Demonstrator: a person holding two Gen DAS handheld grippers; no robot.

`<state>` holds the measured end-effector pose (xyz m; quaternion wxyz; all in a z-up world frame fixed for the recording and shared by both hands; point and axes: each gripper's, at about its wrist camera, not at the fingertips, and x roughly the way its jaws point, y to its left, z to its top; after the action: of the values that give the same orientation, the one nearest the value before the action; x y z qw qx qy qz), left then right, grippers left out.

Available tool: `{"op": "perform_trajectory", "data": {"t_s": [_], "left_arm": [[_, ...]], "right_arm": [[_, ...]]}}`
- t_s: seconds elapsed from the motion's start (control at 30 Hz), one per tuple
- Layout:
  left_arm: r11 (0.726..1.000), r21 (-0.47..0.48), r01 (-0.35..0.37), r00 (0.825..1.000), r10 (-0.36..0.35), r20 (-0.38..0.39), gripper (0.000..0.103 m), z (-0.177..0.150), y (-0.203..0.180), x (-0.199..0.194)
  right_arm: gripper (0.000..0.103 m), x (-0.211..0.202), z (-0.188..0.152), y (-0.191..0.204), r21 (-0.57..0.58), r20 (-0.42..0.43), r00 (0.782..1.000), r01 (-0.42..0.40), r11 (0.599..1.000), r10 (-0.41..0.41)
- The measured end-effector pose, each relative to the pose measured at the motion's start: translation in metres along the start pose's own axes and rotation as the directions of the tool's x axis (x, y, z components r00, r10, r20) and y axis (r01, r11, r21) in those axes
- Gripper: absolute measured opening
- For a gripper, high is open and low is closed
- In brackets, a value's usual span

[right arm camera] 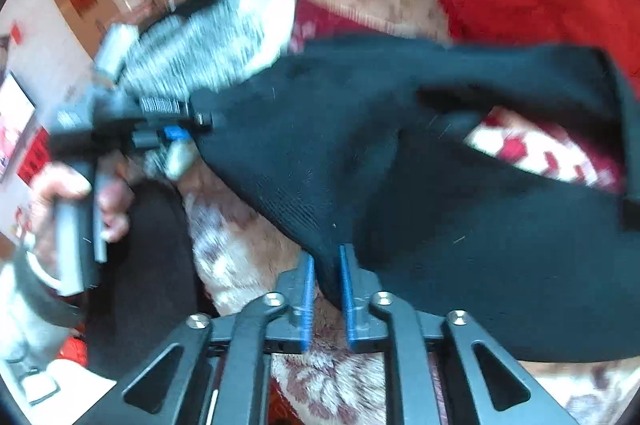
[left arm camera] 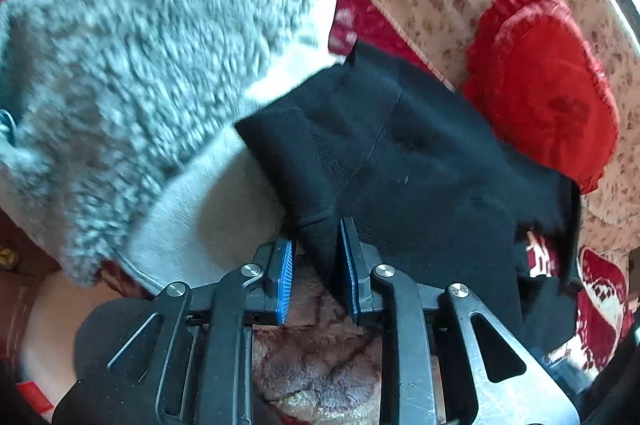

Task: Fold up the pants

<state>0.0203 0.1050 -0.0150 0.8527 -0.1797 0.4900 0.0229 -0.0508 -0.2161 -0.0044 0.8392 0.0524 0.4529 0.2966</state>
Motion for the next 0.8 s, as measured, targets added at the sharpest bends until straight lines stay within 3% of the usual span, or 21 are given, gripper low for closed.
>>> {"op": "perform_trajectory", "data": {"t_s": [0.1,0.17,0.2,0.23,0.27,0.37,0.43,0.57,0.63,0.67,0.7,0.73,0.8], "left_arm": [[0.999,0.03,-0.027,0.997,0.025,0.072,0.019,0.003,-0.007,-0.022],[0.999,0.044,-0.022,0.992,0.016,0.127,0.019,0.003,-0.013,-0.038],[0.999,0.045,-0.017,0.99,0.011,0.14,0.025,0.007,-0.019,-0.039],[0.998,0.058,0.002,0.99,-0.01,0.143,0.035,0.006,-0.026,-0.042],[0.998,0.066,0.014,0.99,-0.024,0.14,0.038,0.006,-0.028,-0.043],[0.993,0.118,0.012,0.993,-0.026,0.118,0.039,0.003,-0.051,-0.033],[0.989,0.147,0.016,0.996,-0.029,0.086,0.039,0.001,-0.063,-0.023],[0.983,0.182,0.025,1.0,-0.028,0.012,0.039,-0.008,-0.083,0.001],[0.981,0.189,0.04,0.999,-0.036,-0.026,0.039,-0.013,-0.091,0.011],[0.98,0.195,0.043,0.998,-0.036,-0.042,0.039,-0.016,-0.095,0.016],[0.979,0.199,0.042,0.998,-0.033,-0.049,0.039,-0.018,-0.1,0.021],[0.977,0.208,0.039,0.998,-0.029,-0.053,0.039,-0.021,-0.103,0.024],[0.974,0.224,0.029,0.998,-0.017,-0.052,0.039,-0.025,-0.106,0.028]], "right_arm": [[0.021,-0.039,0.009,-0.025,0.045,0.095,0.992,0.083,0.995,-0.088],[0.021,-0.049,0.016,-0.051,0.106,0.108,0.977,0.171,0.979,-0.183],[0.021,-0.048,0.02,-0.069,0.151,0.1,0.97,0.204,0.967,-0.22],[0.021,-0.047,0.021,-0.082,0.191,0.095,0.968,0.212,0.958,-0.233],[0.021,-0.042,0.022,-0.097,0.236,0.091,0.97,0.2,0.951,-0.226],[0.021,-0.017,0.029,-0.132,0.287,0.005,0.978,0.199,0.937,-0.209],[0.021,-0.014,0.036,-0.151,0.289,-0.017,0.953,0.294,0.911,-0.302],[0.021,-0.024,0.055,-0.212,0.347,-0.036,0.863,0.483,0.804,-0.504],[0.021,-0.036,0.062,-0.229,0.362,-0.031,0.832,0.526,0.77,-0.554],[0.022,-0.045,0.063,-0.236,0.367,-0.034,0.797,0.571,0.734,-0.603],[0.023,-0.054,0.061,-0.239,0.374,-0.032,0.777,0.593,0.713,-0.629],[0.023,-0.066,0.055,-0.241,0.384,-0.026,0.772,0.594,0.707,-0.635],[0.03,-0.089,0.036,-0.244,0.433,-0.013,0.806,0.538,0.724,-0.591]]}}
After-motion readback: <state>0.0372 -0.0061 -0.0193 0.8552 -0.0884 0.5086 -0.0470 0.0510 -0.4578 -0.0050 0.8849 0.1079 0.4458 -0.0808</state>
